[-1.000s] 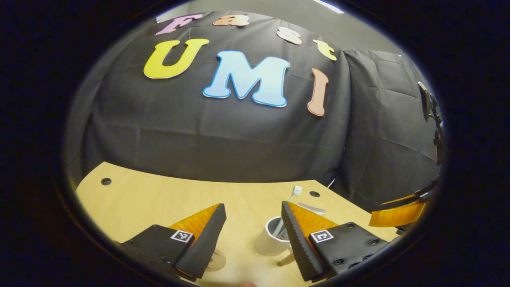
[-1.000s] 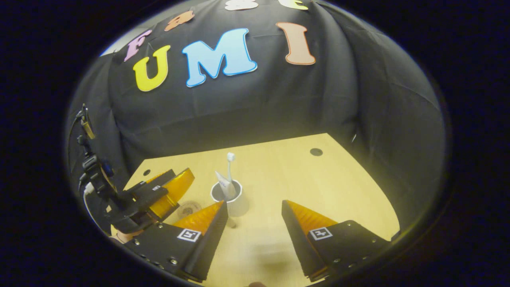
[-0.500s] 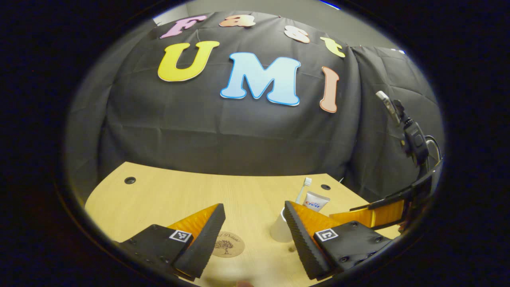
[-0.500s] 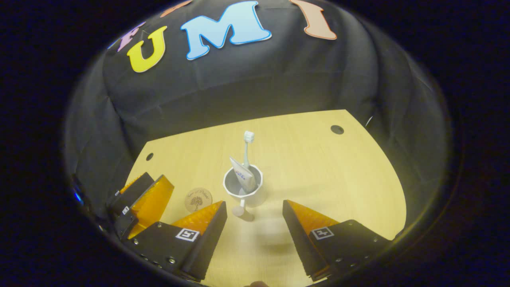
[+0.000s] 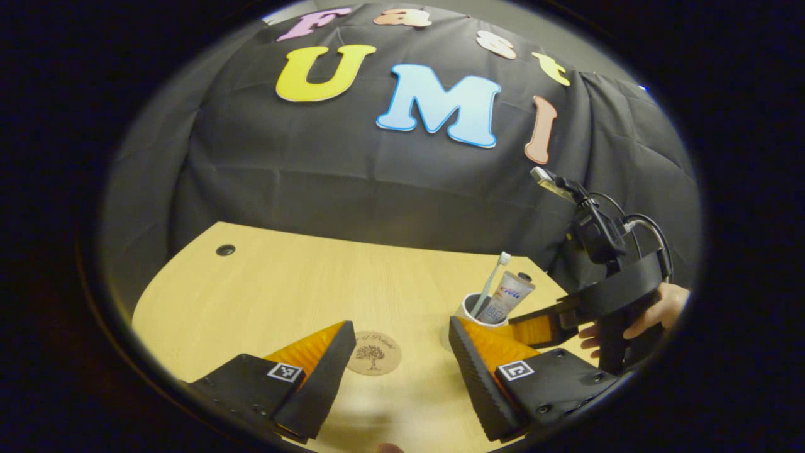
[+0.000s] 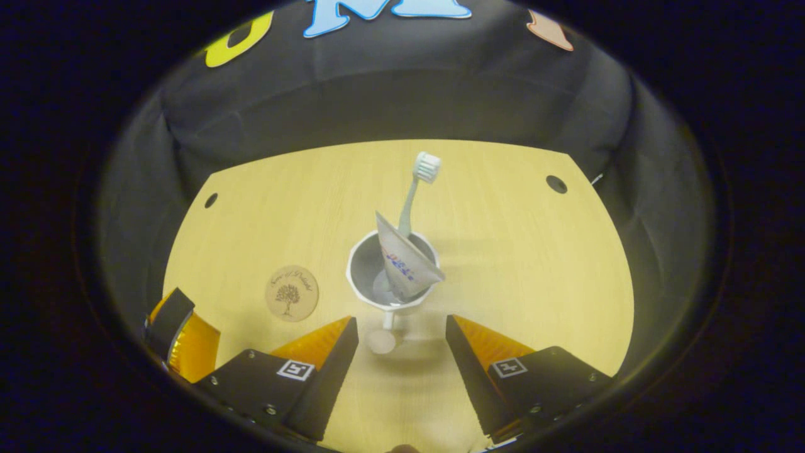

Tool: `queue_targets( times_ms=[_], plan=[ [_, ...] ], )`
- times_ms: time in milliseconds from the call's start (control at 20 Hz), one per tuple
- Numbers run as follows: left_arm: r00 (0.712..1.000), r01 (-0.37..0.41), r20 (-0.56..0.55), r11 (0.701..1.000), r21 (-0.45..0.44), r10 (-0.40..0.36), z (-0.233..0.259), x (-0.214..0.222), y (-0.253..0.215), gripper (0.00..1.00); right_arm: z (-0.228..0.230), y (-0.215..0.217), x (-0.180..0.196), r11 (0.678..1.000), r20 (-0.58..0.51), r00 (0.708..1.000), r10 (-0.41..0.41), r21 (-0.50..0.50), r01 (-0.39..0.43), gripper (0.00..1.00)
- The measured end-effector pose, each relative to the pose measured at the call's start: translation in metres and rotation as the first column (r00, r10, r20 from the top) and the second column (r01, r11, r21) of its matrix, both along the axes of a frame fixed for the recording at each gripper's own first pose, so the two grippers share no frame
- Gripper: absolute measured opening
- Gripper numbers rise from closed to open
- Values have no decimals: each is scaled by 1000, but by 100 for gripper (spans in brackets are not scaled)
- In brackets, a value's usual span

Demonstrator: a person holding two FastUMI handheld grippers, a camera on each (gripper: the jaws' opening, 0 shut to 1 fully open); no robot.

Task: Put the toothbrush and toothpaste on the desktop into the cup, then pick up the cup and place it on the coaster on the desktop.

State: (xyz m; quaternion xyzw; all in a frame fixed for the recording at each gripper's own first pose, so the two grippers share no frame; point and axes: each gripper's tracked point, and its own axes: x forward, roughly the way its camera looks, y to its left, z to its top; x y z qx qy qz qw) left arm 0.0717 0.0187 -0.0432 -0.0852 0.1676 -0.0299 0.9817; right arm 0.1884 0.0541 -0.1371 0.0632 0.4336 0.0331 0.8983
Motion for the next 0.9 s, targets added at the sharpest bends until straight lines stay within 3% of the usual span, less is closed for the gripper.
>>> queue_targets(
  times_ms=[250, 700, 900],
  plan=[
    [999, -33, -40, 999, -16, 32, -11, -16, 16, 97, -17, 3, 18, 999, -66, 998, 17, -47, -20, 86],
    [993, 4, -117, 999, -44, -9, -29, -40, 1, 97, -50, 9, 33, 992, -189, 980, 66, -91, -85, 87],
    [990, 11, -136, 998, -59, -19, -30, -47, -7, 100, -55, 11, 32, 991, -225, 971, 76, -87, -98, 81]
  ],
)
